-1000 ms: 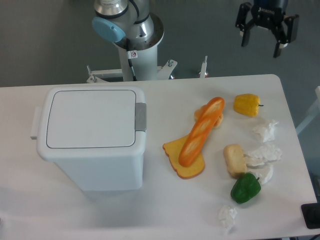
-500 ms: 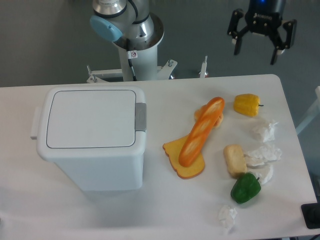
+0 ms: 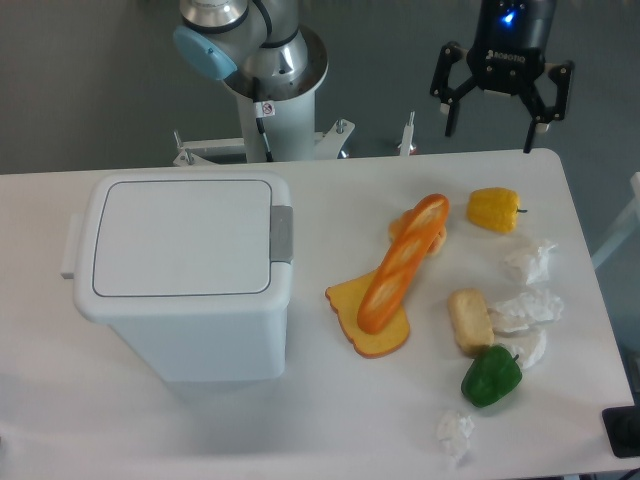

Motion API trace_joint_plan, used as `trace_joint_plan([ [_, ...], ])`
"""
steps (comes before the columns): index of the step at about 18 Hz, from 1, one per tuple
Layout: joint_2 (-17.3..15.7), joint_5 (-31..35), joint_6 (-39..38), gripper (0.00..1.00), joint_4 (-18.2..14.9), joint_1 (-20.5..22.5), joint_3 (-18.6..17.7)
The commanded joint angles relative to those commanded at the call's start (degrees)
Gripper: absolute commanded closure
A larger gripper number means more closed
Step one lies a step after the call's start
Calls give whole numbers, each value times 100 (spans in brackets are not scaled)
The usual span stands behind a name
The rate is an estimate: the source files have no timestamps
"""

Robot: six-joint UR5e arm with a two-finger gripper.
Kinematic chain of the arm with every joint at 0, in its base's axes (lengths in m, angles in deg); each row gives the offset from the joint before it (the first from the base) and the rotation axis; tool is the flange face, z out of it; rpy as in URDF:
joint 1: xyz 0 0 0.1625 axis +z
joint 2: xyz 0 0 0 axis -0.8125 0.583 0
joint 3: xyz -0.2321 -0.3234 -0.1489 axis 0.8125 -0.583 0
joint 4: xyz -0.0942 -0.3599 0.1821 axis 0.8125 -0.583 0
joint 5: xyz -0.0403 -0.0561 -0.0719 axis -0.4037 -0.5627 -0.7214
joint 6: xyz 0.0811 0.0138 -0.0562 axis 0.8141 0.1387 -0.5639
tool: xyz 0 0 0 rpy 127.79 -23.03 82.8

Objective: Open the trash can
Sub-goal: 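Lower the gripper down over the orange baguette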

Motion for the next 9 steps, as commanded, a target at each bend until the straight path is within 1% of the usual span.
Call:
trace_joint_plan([
  [2, 44, 0, -492, 0, 140, -202, 18],
  [4, 106, -9, -923, 0, 324, -291, 27],
  [7, 176, -9, -1460, 0, 501, -580, 36],
  [9, 203, -9, -1767, 0, 676, -669, 36],
])
